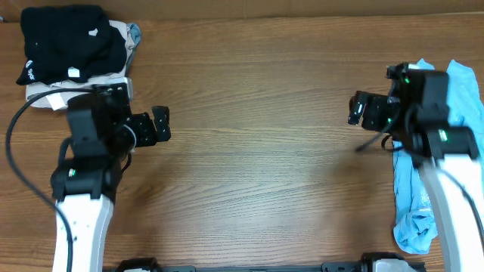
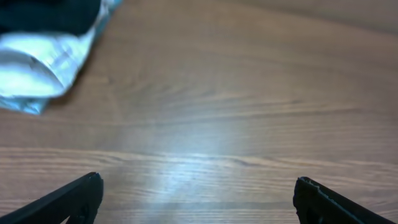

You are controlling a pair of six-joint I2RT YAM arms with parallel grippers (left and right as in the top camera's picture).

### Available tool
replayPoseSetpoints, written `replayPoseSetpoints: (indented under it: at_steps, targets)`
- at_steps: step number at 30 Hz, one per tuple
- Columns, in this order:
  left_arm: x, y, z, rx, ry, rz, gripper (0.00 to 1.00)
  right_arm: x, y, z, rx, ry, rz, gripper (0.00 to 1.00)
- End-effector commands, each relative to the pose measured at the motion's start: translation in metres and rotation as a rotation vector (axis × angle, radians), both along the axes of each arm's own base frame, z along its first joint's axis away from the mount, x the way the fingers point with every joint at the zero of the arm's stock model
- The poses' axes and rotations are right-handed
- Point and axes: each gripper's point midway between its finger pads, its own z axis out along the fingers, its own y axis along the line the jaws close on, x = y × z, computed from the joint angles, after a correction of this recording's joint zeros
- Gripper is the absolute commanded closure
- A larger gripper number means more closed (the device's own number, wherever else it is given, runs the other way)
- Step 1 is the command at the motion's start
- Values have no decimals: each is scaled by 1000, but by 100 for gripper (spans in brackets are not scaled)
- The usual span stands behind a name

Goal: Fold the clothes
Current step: 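Reach the right gripper to the blue T-shirt and grasp it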

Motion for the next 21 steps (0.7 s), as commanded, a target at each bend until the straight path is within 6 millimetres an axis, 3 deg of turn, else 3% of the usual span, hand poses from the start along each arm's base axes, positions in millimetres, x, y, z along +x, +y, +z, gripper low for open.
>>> replayPoseSetpoints:
  at_steps: [1, 5, 10, 21]
  targets:
    - [11, -1, -16, 0, 57, -13, 0, 8, -27, -36, 34, 116, -124, 0]
    - [17, -1, -45, -11, 143, -12, 0, 8, -54, -78, 153, 237, -292, 0]
    - [19, -8, -68, -55, 217, -32, 0, 5, -97, -114, 221, 284, -501, 0]
    - [21, -17, -67, -99, 210, -67, 0, -10, -155, -159, 185, 238, -659, 0]
